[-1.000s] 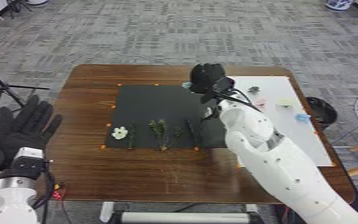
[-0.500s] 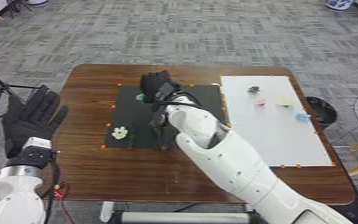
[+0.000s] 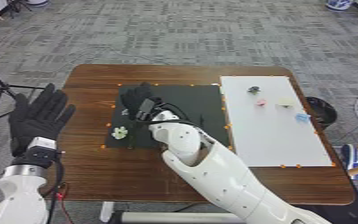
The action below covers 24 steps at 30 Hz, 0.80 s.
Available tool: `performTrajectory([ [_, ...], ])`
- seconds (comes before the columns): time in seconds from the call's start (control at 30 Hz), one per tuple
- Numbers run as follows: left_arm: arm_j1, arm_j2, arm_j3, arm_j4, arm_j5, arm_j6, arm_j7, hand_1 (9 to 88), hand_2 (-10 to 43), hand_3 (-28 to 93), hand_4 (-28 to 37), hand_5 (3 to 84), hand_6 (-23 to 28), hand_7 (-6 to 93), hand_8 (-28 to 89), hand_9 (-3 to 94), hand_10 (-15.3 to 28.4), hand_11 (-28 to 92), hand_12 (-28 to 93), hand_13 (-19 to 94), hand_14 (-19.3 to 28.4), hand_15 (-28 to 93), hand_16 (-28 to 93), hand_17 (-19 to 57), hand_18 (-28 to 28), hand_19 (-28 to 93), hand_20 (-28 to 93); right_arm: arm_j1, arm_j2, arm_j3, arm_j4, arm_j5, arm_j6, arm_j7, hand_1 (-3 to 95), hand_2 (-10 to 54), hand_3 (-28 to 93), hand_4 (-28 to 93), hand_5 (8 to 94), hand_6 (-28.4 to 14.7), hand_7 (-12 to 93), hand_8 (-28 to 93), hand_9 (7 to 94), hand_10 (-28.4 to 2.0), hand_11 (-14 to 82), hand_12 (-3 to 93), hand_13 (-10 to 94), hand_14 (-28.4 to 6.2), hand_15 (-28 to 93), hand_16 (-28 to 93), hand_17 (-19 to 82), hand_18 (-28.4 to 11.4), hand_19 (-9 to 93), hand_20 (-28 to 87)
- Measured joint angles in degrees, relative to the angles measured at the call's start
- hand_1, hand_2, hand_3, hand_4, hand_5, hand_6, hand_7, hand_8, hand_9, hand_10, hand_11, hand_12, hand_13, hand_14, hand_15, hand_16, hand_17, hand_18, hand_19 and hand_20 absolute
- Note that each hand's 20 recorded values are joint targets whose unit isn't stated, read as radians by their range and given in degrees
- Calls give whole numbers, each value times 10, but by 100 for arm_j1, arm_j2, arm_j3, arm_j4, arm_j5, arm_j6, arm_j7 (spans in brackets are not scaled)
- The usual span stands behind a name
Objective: Arrange flowers
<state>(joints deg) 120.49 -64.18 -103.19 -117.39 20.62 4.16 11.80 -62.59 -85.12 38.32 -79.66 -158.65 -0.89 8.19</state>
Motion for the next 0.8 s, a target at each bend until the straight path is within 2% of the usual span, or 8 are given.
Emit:
performTrajectory([
  [0.23,-72,2,79,20,1,-45,-11,256,189,592,-283,388,83,69,-86,317,139,153,52,214,109,150,-67,-96,120,351,48,-44,-51,-29,78,-160,-9,242,558,-66,649,-283,708,15,364,-61,809,-74,95,343,570,-73,435,346,233,-209,717,336],
  [0.37,-106,7,98,26,-2,-70,-1,243,188,612,-283,388,83,69,-86,318,139,155,54,220,112,153,-66,-99,124,356,51,-33,-122,9,188,-232,-91,259,541,-49,638,-283,706,17,348,-65,789,-76,136,312,559,-84,460,307,225,-206,708,320],
  [0.6,-110,15,98,26,-87,-70,5,248,186,611,-283,389,84,71,-86,321,141,157,54,222,112,157,-67,-99,125,358,51,-9,-206,67,286,-237,-240,318,552,-66,651,-283,707,9,327,-63,788,-78,123,314,553,-88,475,309,217,-215,716,316],
  [0.8,-109,15,97,30,-115,-66,-9,240,181,635,-283,389,85,71,-86,322,141,160,54,224,113,157,-68,-99,126,359,52,82,-167,-262,282,-286,-302,1061,555,-69,652,-283,713,3,306,-51,786,-83,115,315,550,-96,486,306,216,-222,724,313],
])
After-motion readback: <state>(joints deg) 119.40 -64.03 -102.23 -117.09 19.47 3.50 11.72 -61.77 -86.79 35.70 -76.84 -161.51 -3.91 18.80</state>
